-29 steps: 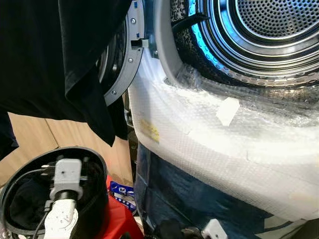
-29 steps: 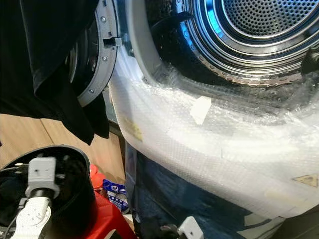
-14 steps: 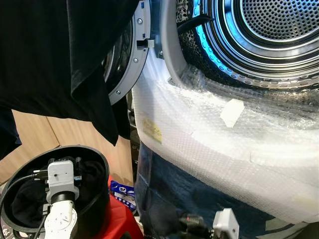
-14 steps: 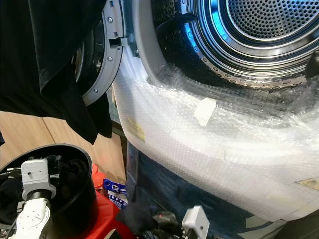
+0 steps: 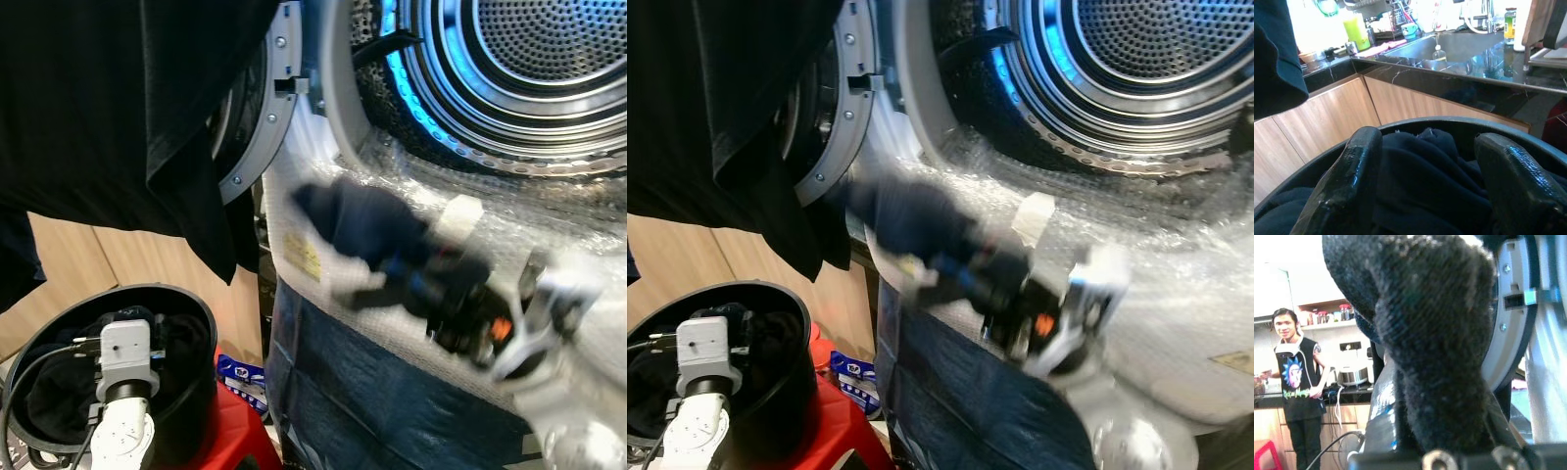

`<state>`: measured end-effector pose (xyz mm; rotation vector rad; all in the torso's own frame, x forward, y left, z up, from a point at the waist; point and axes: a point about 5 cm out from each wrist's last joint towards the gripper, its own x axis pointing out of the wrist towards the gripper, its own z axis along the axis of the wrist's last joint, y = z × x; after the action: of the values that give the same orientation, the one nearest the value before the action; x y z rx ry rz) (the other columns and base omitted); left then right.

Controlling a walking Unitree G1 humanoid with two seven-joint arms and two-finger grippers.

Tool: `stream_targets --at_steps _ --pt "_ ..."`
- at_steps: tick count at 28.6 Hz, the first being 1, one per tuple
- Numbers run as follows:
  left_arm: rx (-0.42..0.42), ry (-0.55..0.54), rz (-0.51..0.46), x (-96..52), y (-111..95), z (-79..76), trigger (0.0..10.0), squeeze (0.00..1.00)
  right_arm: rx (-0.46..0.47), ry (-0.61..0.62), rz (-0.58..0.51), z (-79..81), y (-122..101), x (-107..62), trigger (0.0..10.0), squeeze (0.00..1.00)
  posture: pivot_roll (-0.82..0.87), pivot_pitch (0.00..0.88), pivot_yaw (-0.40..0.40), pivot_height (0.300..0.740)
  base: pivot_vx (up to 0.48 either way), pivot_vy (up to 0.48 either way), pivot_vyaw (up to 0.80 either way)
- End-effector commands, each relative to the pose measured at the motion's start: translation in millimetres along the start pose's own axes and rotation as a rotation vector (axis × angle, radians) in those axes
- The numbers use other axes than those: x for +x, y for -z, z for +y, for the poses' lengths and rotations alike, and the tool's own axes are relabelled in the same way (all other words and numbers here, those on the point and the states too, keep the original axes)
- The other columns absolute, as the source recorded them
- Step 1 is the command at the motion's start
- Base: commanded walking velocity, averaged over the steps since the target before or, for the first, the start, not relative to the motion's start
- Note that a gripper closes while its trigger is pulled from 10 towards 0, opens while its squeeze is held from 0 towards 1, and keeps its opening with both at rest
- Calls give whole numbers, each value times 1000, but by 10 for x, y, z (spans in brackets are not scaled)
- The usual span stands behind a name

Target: Clothes washing

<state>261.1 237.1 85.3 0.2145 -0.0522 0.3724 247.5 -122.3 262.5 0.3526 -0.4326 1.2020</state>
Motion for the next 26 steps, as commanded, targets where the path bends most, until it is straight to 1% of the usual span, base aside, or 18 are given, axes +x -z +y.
stream_targets --at_steps 1,2,5,6,8,9,11,12,13,16,17,19,20,22,23,24,25,26 --pt "-1 4 4 -4 23 -19 10000 0 -42 23 -1 -73 -92 99 0 0 -27 0 -7 740 0 0 0" --pt "-1 4 3 -7 22 -26 10000 0 -70 38 -15 -142 -178 183 0 0 -22 0 -7 740 0 0 0" --pt "-2 3 1 -9 21 -29 10000 0 -80 53 -25 -192 -252 241 0 0 -22 0 -7 740 0 0 0" --pt "-1 10 4 -16 28 -32 10000 0 -165 77 -42 -329 -480 414 0 0 -20 0 -3 740 0 0 0" --pt "3 20 9 -20 40 -38 10000 0 -227 123 -94 -460 -732 588 0 0 -27 0 -4 740 0 0 0" --pt "1 21 10 -15 46 -45 10000 0 -243 185 -116 -573 -857 682 0 0 -29 0 -8 740 0 0 0" --pt "0 20 11 -12 47 -47 10000 0 -244 211 -115 -620 -885 710 0 0 -29 0 -8 740 0 0 0" --pt "-2 21 10 -8 45 -57 10000 0 -269 263 -69 -716 -877 755 0 0 -28 0 -10 740 0 0 0" --pt "-8 26 7 -11 36 -91 10000 0 -244 430 25 -997 -844 818 0 0 -28 0 -10 740 0 0 0" --pt "-14 32 6 -19 34 -123 10000 0 -259 635 111 -1291 -842 799 0 0 -24 0 -15 740 0 0 0" --pt "-14 32 6 -19 34 -123 10000 0 -259 635 111 -1291 -842 799 0 0 -24 0 -15 740 0 0 0" --pt "-15 34 6 -20 37 -132 10000 0 -276 688 142 -1392 -850 779 0 0 -24 0 -15 740 0 0 0" --pt "-16 33 6 -15 36 -132 10000 0 -278 781 146 -1500 -884 744 0 0 -21 0 -17 740 0 0 0" --pt "-16 33 6 -15 36 -132 10000 0 -278 781 146 -1500 -884 744 0 0 -21 0 -17 740 0 0 0" --pt "-17 32 5 6 31 -132 10000 0 -268 1000 132 -1672 -973 675 0 0 -24 0 -12 740 0 0 0" --pt "-17 33 3 14 25 -135 10000 0 -269 1089 120 -1718 -1022 644 0 0 -24 0 -12 740 0 0 0" --pt "-17 33 3 14 25 -135 10000 0 -269 1089 120 -1718 -1022 644 0 0 -24 0 -12 740 0 0 0" --pt "-17 35 2 19 21 -139 10000 0 -284 1155 118 -1744 -1063 623 1059 0 -21 0 -15 740 0 0 0"
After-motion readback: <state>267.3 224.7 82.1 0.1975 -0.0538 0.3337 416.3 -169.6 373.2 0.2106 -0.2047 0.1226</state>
